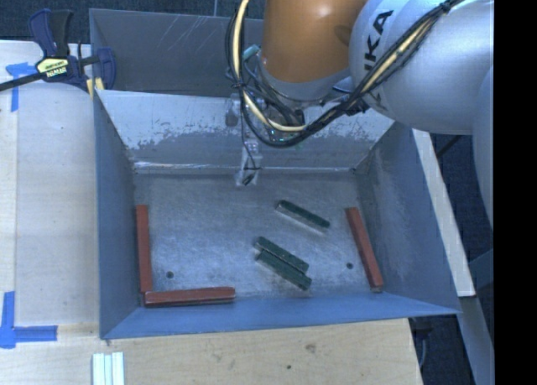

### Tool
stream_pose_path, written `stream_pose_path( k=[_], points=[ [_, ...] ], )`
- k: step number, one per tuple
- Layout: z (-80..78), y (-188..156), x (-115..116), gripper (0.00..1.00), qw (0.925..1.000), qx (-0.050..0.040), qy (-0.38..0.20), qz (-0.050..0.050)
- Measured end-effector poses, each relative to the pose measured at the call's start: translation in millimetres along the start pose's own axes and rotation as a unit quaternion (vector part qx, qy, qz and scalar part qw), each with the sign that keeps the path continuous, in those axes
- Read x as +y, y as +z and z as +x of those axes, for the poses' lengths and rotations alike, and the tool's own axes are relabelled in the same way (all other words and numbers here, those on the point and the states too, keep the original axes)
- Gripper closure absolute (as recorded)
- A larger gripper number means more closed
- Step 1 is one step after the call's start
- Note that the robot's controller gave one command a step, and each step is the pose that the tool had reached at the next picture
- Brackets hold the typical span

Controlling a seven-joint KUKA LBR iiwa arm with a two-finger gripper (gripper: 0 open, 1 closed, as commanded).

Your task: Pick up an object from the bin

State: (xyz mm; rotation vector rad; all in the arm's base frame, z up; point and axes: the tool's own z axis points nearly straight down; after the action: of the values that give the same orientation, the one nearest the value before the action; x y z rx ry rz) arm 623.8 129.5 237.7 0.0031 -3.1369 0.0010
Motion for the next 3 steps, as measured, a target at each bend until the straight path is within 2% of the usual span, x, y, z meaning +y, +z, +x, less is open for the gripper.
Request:
stream_pose_path(
  k=[1, 2, 3],
  points=[
    [69.8, 69.6, -69.4, 0.0, 1.0, 0.0025, -0.003, 0.002],
    [124.7, 168.0, -74.3, 0.0, 0.9917, 0.0002, -0.129, 0.0],
    [73.9, 167.7, -130.0, 0.0, 0.9395, -0.0049, -0.343, 0.002]
  ],
)
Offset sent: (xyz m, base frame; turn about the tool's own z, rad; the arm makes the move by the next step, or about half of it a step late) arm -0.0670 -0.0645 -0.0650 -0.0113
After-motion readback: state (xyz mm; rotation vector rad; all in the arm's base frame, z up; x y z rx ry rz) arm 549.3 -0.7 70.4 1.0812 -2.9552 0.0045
